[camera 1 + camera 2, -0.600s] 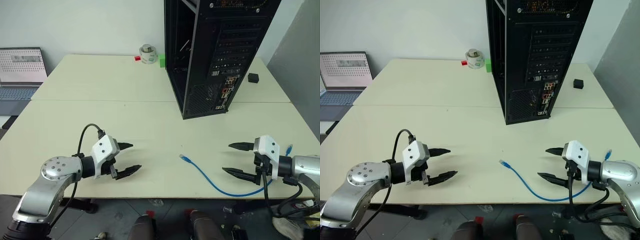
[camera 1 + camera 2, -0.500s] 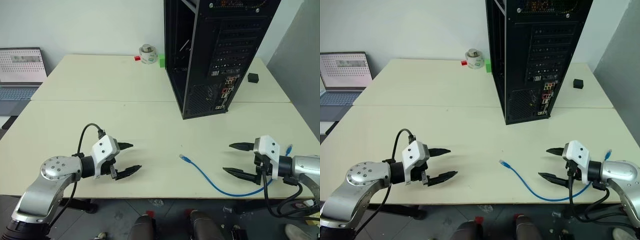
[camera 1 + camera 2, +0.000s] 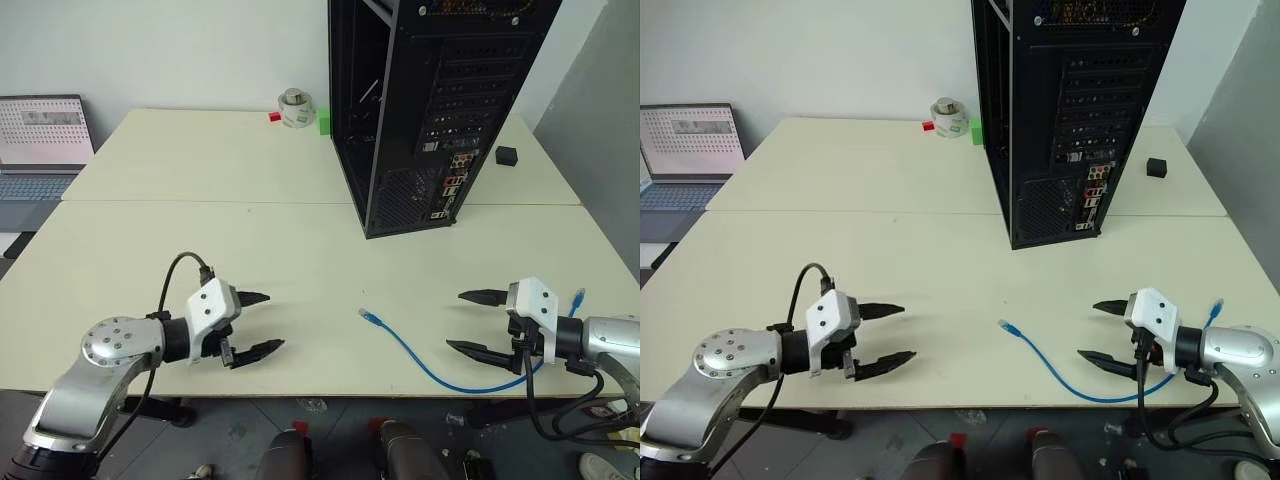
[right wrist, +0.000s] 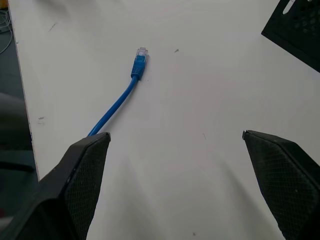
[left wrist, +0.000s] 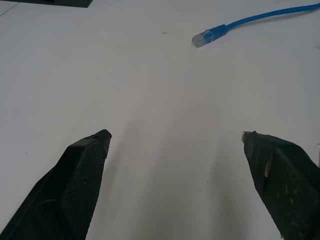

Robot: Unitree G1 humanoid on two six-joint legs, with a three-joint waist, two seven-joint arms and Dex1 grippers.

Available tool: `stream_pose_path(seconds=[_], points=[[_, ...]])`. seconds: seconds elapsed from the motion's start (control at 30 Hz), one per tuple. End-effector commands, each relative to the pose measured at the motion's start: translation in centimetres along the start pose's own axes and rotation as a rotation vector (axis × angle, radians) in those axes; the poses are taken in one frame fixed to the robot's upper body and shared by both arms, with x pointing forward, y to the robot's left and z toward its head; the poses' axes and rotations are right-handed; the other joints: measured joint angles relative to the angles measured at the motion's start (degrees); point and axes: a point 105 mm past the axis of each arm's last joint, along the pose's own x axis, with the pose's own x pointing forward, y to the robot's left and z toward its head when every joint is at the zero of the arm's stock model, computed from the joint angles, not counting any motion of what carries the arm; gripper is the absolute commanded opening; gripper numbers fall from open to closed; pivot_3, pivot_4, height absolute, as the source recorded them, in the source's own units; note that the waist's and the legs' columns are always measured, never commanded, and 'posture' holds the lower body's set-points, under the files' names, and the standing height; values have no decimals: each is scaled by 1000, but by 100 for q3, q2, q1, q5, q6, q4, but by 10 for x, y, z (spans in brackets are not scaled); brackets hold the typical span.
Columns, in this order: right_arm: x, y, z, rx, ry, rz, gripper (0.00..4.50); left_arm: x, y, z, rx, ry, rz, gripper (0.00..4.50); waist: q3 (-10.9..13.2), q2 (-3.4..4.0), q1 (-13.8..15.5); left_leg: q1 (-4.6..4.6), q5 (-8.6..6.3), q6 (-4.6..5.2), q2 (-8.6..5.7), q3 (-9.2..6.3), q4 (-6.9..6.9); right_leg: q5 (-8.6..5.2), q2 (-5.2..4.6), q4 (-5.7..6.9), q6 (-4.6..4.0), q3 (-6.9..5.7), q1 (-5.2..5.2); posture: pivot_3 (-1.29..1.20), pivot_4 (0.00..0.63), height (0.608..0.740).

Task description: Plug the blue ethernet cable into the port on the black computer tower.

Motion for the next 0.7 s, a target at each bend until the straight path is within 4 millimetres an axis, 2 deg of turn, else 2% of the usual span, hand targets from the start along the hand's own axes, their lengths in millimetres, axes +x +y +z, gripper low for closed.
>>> stream_pose_path(seconds=[0.03, 0.23, 0.37, 0.7], points=[[3, 4, 12, -24, -41, -6, 4500, 2, -6, 9, 84, -12, -40, 4474, 0, 0, 0, 0, 0, 0, 0, 0, 0, 0, 0, 0, 0, 0, 0, 0, 150, 740], [20, 9, 4, 15, 3, -77, 4500, 11, -15, 14, 94, -32, -103, 4474, 0, 0, 0, 0, 0, 0, 0, 0, 0, 0, 0, 0, 0, 0, 0, 0, 150, 740], [30, 20, 3, 49, -10, -71, 4500, 14, -21, 14, 101, -21, -160, 4474, 0, 0, 0, -1, 0, 0, -1, 1, 0, 0, 0, 0, 0, 2, 0, 0, 150, 740], [65, 33, 1, 116, -48, -62, 4500, 27, -28, 1, 112, -23, -210, 4474, -1, 0, -4, 1, 0, 0, 0, 0, 0, 0, 3, 1, 0, 1, 0, 0, 150, 740]])
